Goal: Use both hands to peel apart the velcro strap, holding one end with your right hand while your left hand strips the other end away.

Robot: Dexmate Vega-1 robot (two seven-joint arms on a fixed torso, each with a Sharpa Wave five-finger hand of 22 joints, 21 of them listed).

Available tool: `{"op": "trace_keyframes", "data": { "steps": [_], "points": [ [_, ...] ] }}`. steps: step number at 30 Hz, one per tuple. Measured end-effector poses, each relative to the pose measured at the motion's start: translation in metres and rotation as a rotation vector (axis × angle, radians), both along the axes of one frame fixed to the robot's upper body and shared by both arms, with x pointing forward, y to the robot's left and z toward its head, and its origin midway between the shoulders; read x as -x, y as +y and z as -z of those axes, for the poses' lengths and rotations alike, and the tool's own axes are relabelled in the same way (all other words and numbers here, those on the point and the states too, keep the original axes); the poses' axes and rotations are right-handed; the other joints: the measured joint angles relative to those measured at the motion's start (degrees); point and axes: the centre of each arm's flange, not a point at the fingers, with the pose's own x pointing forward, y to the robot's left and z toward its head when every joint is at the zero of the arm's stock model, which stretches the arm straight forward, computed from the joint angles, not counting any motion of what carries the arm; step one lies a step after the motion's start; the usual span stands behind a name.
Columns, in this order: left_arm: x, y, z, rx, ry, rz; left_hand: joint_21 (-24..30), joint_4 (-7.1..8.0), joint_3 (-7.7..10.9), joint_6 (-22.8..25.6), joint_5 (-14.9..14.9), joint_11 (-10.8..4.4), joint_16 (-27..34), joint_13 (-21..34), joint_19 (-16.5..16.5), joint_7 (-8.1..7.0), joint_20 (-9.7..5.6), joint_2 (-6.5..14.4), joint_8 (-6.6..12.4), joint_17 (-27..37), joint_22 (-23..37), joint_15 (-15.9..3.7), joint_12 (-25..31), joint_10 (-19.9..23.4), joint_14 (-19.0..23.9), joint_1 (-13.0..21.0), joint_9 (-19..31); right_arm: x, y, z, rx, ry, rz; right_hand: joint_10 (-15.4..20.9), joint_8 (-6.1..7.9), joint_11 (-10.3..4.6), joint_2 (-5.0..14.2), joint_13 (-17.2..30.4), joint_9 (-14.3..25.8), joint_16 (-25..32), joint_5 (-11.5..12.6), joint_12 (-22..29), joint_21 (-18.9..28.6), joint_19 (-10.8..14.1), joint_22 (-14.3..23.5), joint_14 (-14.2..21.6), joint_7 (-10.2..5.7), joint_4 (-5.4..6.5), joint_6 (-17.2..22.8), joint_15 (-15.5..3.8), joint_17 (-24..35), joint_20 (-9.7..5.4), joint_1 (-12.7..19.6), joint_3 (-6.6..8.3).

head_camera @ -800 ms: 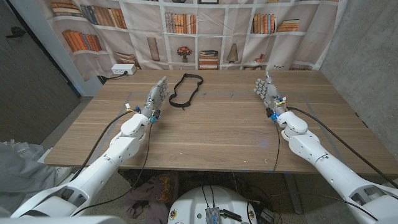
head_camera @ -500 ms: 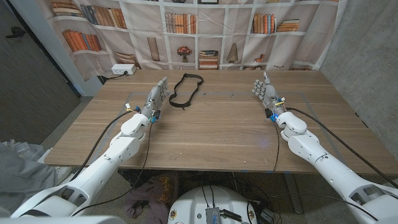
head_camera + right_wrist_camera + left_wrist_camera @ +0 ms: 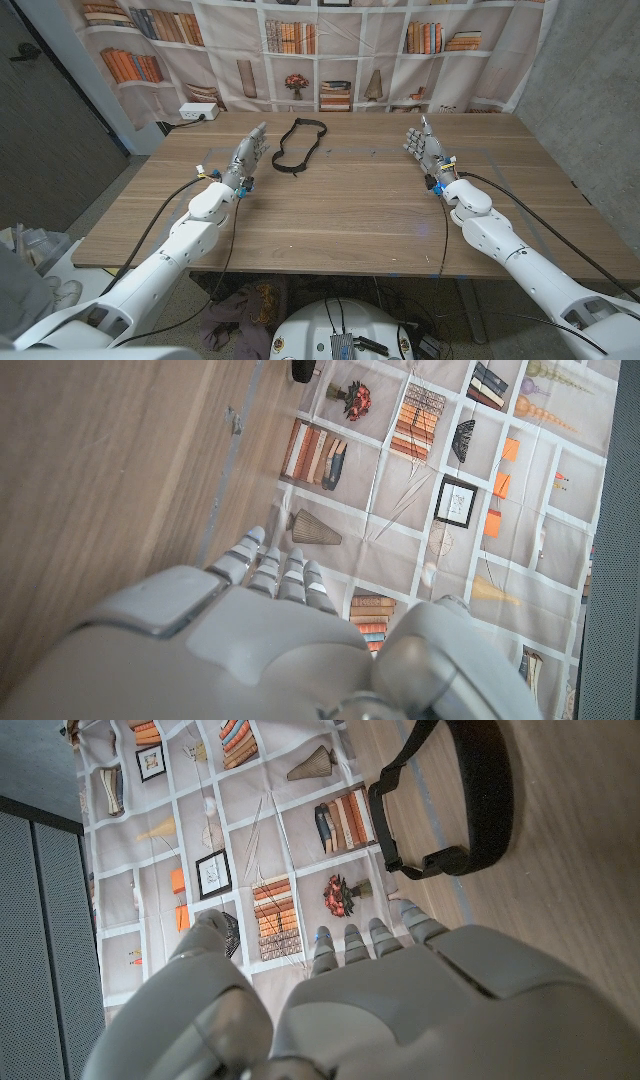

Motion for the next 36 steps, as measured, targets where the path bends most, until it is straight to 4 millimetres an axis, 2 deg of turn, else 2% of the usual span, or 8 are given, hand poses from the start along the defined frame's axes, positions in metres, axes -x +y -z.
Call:
{"op": "trace_keyframes", "data": {
  "steps": [8, 10, 12, 20, 26, 28, 32, 36],
  "points": [
    [0.005, -0.002, -0.005, -0.043, 0.003, -0.013, 0.0, -0.18, 0.17, 0.9, 0.0, -0.02, 0.0, 0.0, -0.2, 0.09, 0.21, 0.2, 0.0, 0.0, 0.0, 0.0, 0.0, 0.0, -0.6, 0.2, 0.0, 0.001, -0.005, 0.0, 0.017, 0.006, 0.002, 0.0, 0.0, 0.0, 0.0, 0.0, 0.0, 0.0, 0.0, 0.0, 0.0, -0.4, 0.0, -0.3, 0.0, 0.0, 0.0, 0.26, 0.0, 0.32, 0.0, 0.0],
    [0.007, -0.004, -0.005, -0.044, 0.001, -0.01, 0.0, -0.54, -0.06, 1.1, 0.0, -0.47, 0.0, 0.0, -0.3, -0.16, 0.3, 0.2, 0.0, 0.0, 0.0, 0.0, 0.0, 0.5, -0.6, 0.2, 0.0, 0.001, -0.006, 0.0, 0.022, 0.007, -0.001, 0.0, 0.0, 0.0, 0.3, 0.0, 0.0, 0.0, 0.0, 0.2, 0.0, -0.9, 0.0, -0.8, 0.0, 0.0, 0.0, 0.21, 0.0, -0.01, 0.3, 0.0],
    [0.008, -0.005, -0.005, -0.045, -0.001, -0.01, 0.0, -0.73, -0.25, 1.5, 0.0, -0.75, 0.0, 0.0, -0.3, -0.53, 0.3, 0.1, 0.0, 0.0, 0.0, -0.24, 0.0, 0.8, -0.9, 0.2, 0.1, 0.001, -0.009, 0.0, 0.028, 0.008, 0.0, 0.0, 0.22, -0.01, 0.11, 0.0, 0.0, 0.0, 0.0, 0.2, 0.0, -1.1, 0.0, -0.8, 0.0, 0.0, 0.0, 0.21, 0.0, 0.29, 0.5, 0.0],
    [0.016, -0.009, -0.012, -0.092, -0.018, -0.03, 0.0, -0.96, -0.49, 2.5, 0.0, -0.75, 0.0, 0.0, -0.3, 0.08, 0.3, -0.6, 0.41, 0.0, 0.0, -0.22, 0.0, 0.8, -1.7, 0.9, 0.3, -0.002, -0.018, -0.003, 0.051, 0.006, -0.002, 0.3, 0.21, 0.31, 0.23, 0.0, 0.0, 0.0, 0.0, 0.2, 0.0, -1.6, 0.0, -1.3, -0.01, -0.25, 0.0, 0.11, 0.0, 0.14, 0.8, 0.25],
    [0.02, -0.011, -0.019, -0.161, -0.019, -0.055, 0.0, -2.0, -0.42, 2.8, 0.4, -1.97, 0.0, 0.0, -0.7, -0.21, 0.71, -1.4, 0.41, 0.0, 0.0, -0.12, 1.2, 3.8, -2.4, 1.8, 0.3, -0.003, -0.025, -0.005, 0.067, 0.006, 0.005, 0.3, 0.21, 0.31, 0.22, 0.1, 0.0, 0.0, 0.0, 0.2, 0.0, -1.7, 0.0, -1.3, -0.01, -0.25, 0.0, 0.11, 0.0, 0.3, 0.8, 0.25],
    [0.022, -0.011, -0.024, -0.173, -0.029, -0.054, 0.0, -2.15, -0.57, 2.7, 0.4, -2.22, 0.0, 0.0, -0.8, -0.14, 0.66, -1.1, 0.02, 0.0, 0.0, -0.19, 1.6, 5.1, -2.5, 2.2, 0.3, -0.004, -0.025, -0.004, 0.069, 0.013, 0.01, 0.3, 0.21, 0.3, 0.23, 0.3, 0.0, 0.0, 0.0, 0.2, 0.0, -1.7, 0.0, -1.3, -0.01, -0.25, 0.0, 0.11, 0.0, 0.3, 0.8, 0.25],
    [0.022, -0.01, -0.027, -0.238, -0.025, -0.096, 0.0, -2.55, -0.5, 2.0, 0.9, -2.86, 0.0, 0.0, -0.9, -0.6, 0.51, -1.4, -0.27, 0.0, 0.0, -0.5, 2.1, 7.0, -2.8, 2.9, 0.3, -0.001, -0.027, -0.01, 0.085, 0.011, 0.023, 0.3, 0.21, 0.3, 0.27, 0.3, 0.0, 0.0, 0.0, 0.2, 0.0, -1.7, 0.0, -1.3, -0.01, -0.66, 0.0, 0.11, 0.0, 0.3, 1.4, 0.31],
    [0.023, -0.007, -0.033, -0.289, -0.033, -0.136, 0.0, -3.42, -0.25, 1.3, 1.2, -4.7, 0.6, 0.3, -0.7, -1.21, 0.26, -1.3, -0.61, 0.0, 0.0, -0.71, 2.7, 10.0, -1.3, 3.9, 0.3, 0.001, -0.026, -0.013, 0.095, 0.009, 0.036, 0.3, 0.21, 0.3, 0.22, 0.3, 0.0, 0.0, 0.0, 0.4, 0.0, -1.7, 0.0, -1.3, -0.01, -0.73, 0.0, 0.11, 0.0, 0.29, 1.4, 0.24]
  ]
}}
